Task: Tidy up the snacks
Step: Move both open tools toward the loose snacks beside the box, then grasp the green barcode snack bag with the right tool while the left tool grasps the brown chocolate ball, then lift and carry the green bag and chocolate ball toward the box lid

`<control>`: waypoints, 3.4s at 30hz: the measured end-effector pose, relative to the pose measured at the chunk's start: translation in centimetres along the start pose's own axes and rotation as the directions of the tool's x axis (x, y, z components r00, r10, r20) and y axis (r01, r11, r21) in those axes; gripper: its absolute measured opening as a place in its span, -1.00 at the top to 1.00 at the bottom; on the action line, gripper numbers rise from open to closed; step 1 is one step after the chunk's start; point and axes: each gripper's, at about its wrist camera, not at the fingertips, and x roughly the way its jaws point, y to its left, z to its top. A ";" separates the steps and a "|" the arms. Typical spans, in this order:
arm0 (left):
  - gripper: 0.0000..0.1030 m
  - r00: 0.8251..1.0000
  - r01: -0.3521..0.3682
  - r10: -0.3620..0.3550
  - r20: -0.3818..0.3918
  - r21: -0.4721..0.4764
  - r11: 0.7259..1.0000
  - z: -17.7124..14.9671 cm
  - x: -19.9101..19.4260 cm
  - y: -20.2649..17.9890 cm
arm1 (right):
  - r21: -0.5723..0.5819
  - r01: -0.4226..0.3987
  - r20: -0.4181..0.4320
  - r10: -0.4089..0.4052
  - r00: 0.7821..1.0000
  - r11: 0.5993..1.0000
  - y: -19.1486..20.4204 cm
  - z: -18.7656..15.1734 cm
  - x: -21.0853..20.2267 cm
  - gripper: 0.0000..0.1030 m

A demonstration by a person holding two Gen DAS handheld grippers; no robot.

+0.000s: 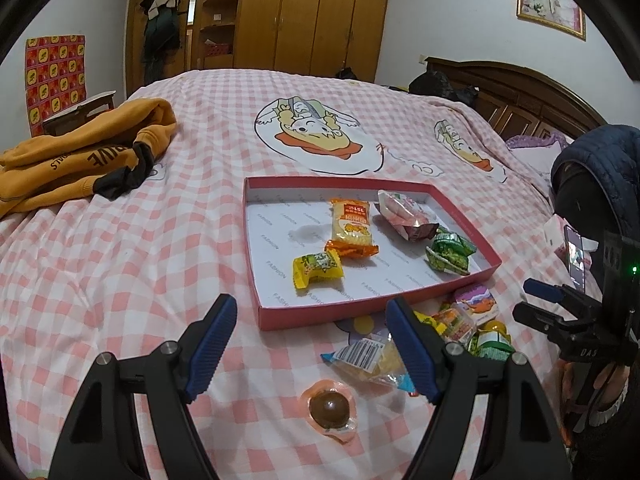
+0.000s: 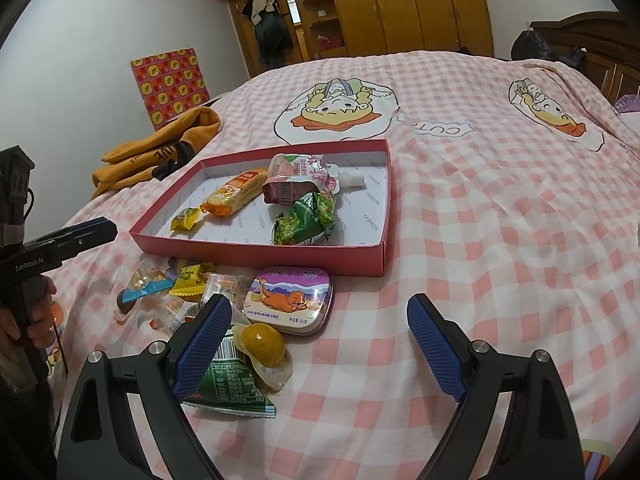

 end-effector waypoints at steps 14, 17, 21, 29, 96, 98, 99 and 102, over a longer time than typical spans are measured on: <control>-0.56 1.000 -0.007 0.007 -0.029 0.002 1.000 -0.7 0.6 0.1 | 0.001 -0.002 -0.006 0.002 1.000 1.000 0.0 -0.2 0.2 -0.77; -0.56 0.999 -0.006 0.006 -0.037 -0.001 1.000 -0.9 0.8 0.2 | -0.001 -0.009 -0.011 0.009 1.000 1.000 0.2 -0.3 0.3 -0.77; -0.56 0.998 -0.003 0.003 -0.058 -0.005 1.000 -1.4 1.2 0.1 | -0.012 -0.021 -0.019 0.021 1.000 1.000 0.6 -0.5 0.4 -0.77; -0.56 0.997 -0.001 0.002 -0.082 0.009 1.000 -2.6 1.3 -0.5 | -0.028 -0.038 -0.036 0.037 0.999 0.999 1.2 -1.1 0.3 -0.77; 0.57 0.994 0.024 -0.020 -0.104 0.040 0.999 -4.7 -1.4 -1.5 | -0.005 -0.235 -0.070 0.234 0.970 0.972 4.1 -3.4 -3.1 0.39; 0.56 0.995 0.017 -0.013 -0.096 0.037 0.999 -4.4 -1.6 -1.5 | 0.000 -0.261 -0.059 0.260 0.964 0.965 4.1 -3.2 -3.6 0.39; 0.56 0.996 0.010 -0.007 -0.094 0.033 0.999 -4.3 -1.7 -1.4 | -0.001 -0.262 -0.052 0.262 0.964 0.965 4.2 -3.0 -3.8 0.39; 0.56 0.996 0.018 -0.016 -0.087 0.022 1.000 -3.9 -2.0 -1.3 | -0.004 -0.273 -0.041 0.273 0.961 0.962 4.4 -2.7 -4.3 0.39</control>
